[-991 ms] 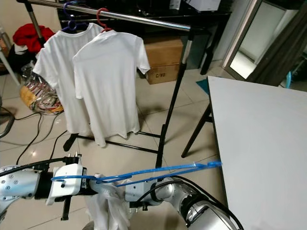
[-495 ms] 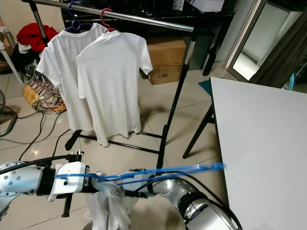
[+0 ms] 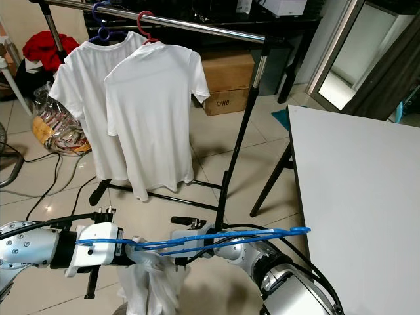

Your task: Hang hanger

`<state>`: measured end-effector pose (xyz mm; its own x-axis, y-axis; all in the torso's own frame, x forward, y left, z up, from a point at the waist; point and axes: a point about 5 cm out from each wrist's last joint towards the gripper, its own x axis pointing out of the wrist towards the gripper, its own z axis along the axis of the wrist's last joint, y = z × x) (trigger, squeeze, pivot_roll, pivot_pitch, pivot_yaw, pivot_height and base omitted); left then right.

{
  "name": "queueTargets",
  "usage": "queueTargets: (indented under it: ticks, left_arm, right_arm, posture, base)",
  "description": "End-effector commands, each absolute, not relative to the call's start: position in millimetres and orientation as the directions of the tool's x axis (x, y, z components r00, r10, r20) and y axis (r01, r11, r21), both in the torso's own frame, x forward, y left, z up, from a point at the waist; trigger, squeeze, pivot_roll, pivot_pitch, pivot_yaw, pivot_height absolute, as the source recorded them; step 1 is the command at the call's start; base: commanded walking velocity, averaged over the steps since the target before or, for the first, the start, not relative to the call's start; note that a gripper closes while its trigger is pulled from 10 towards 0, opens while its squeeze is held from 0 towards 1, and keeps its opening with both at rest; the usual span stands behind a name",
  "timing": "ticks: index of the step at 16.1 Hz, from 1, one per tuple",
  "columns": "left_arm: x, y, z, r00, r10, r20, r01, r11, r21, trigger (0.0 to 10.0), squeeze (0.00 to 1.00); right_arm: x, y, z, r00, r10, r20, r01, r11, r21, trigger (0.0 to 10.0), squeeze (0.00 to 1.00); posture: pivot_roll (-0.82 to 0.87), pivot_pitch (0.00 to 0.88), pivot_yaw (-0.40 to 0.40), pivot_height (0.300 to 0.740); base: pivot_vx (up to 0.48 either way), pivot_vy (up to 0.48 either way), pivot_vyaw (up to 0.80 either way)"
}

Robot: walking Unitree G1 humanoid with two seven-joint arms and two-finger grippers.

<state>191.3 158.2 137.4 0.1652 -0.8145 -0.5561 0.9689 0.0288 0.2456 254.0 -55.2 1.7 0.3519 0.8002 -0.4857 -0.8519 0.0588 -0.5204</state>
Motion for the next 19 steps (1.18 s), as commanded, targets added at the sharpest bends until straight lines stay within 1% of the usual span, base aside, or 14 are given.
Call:
queueTargets:
  ticks: [1, 2, 3, 4, 6, 8, 11, 12, 13, 15, 16, 17, 18, 19]
  left_arm:
    - [191, 155, 141, 0.154, -0.817, -0.556, 0.966, 0.007, 0.259, 10.0, 0.0]
    - [190, 155, 140, 0.154, -0.817, -0.556, 0.966, 0.007, 0.258, 10.0, 0.0]
    - [189, 154, 140, 0.153, -0.819, -0.554, 0.966, 0.006, 0.257, 10.0, 0.0]
    - [189, 152, 139, 0.152, -0.821, -0.55, 0.966, 0.005, 0.258, 10.0, 0.0]
    - [188, 151, 139, 0.15, -0.822, -0.549, 0.966, 0.004, 0.257, 10.0, 0.0]
    - [187, 151, 137, 0.147, -0.823, -0.549, 0.967, 0.003, 0.255, 10.0, 0.0]
    - [188, 151, 137, 0.145, -0.824, -0.548, 0.967, 0.001, 0.255, 10.0, 0.0]
    - [189, 151, 137, 0.145, -0.824, -0.548, 0.967, 0.0, 0.255, 10.0, 0.0]
    - [189, 151, 137, 0.145, -0.825, -0.547, 0.967, 0.0, 0.255, 10.0, 0.0]
    - [190, 150, 136, 0.144, -0.825, -0.546, 0.967, 0.001, 0.255, 10.0, 0.0]
    - [190, 150, 135, 0.145, -0.825, -0.546, 0.967, 0.001, 0.255, 10.0, 0.0]
    - [190, 149, 135, 0.145, -0.826, -0.545, 0.967, 0.0, 0.256, 10.0, 0.0]
    - [190, 149, 135, 0.144, -0.826, -0.544, 0.967, 0.0, 0.256, 10.0, 0.0]
    - [190, 148, 134, 0.144, -0.827, -0.543, 0.967, 0.0, 0.255, 10.0, 0.0]
  right_arm:
    - [253, -59, 3, 0.314, 0.803, -0.506, -0.822, -0.038, -0.569, 10.0, 0.0]
    - [252, -60, 2, 0.305, 0.802, -0.514, -0.811, -0.064, -0.582, 10.0, 0.0]
    - [250, -63, -4, 0.321, 0.768, -0.555, -0.757, -0.145, -0.638, 10.0, 0.0]
    - [254, -65, -5, 0.367, 0.746, -0.555, -0.718, -0.152, -0.679, 10.0, 0.0]
    - [262, -64, 0, 0.428, 0.739, -0.52, -0.699, -0.094, -0.709, 10.0, 0.0]
    - [267, -63, 6, 0.453, 0.751, -0.48, -0.646, -0.095, -0.758, 10.0, 0.0]
    - [267, -67, 6, 0.436, 0.757, -0.486, -0.632, -0.127, -0.764, 10.0, 0.0]
    - [265, -70, 6, 0.406, 0.764, -0.501, -0.623, -0.169, -0.764, 10.0, 0.0]
    - [266, -73, 6, 0.401, 0.765, -0.504, -0.554, -0.236, -0.799, 10.0, 0.0]
    - [273, -81, 5, 0.452, 0.746, -0.489, -0.381, -0.334, -0.862, 10.0, 0.0]
    - [275, -84, 5, 0.465, 0.738, -0.489, -0.327, -0.37, -0.87, 10.0, 0.0]
    - [274, -88, 4, 0.453, 0.738, -0.5, -0.3, -0.402, -0.865, 10.0, 0.0]
    - [273, -88, 3, 0.447, 0.739, -0.504, -0.298, -0.409, -0.863, 10.0, 0.0]
    - [269, -92, 0, 0.42, 0.745, -0.518, -0.304, -0.422, -0.854, 10.0, 0.0]
  posture:
    - [0.2, 0.0, -0.062, 0.74]
    - [0.2, 0.0, -0.062, 0.74]
    - [0.2, 0.0, -0.062, 0.74]
    - [0.21, 0.0, -0.066, 0.74]
    - [0.21, 0.0, -0.066, 0.74]
    - [0.21, 0.0, -0.066, 0.74]
    - [0.2, 0.0, -0.059, 0.74]
    - [0.2, 0.0, -0.059, 0.74]
    - [0.19, 0.0, -0.06, 0.74]
    - [0.19, 0.0, -0.062, 0.74]
    - [0.19, 0.0, -0.064, 0.74]
    - [0.19, 0.0, -0.065, 0.74]
    - [0.19, 0.0, -0.065, 0.74]
    - [0.19, 0.0, -0.066, 0.74]
  base:
    - [0.0, 0.0, 0.0]
    - [0.0, 0.0, 0.0]
    - [0.0, 0.0, 0.0]
    - [0.0, 0.0, 0.0]
    - [0.0, 0.0, 0.0]
    - [0.0, 0.0, 0.0]
    - [0.0, 0.0, 0.0]
    - [0.0, 0.0, 0.0]
    - [0.0, 0.0, 0.0]
    - [0.0, 0.0, 0.0]
    - [0.0, 0.0, 0.0]
    - [0.0, 0.0, 0.0]
    - [0.0, 0.0, 0.0]
    - [0.0, 0.0, 0.0]
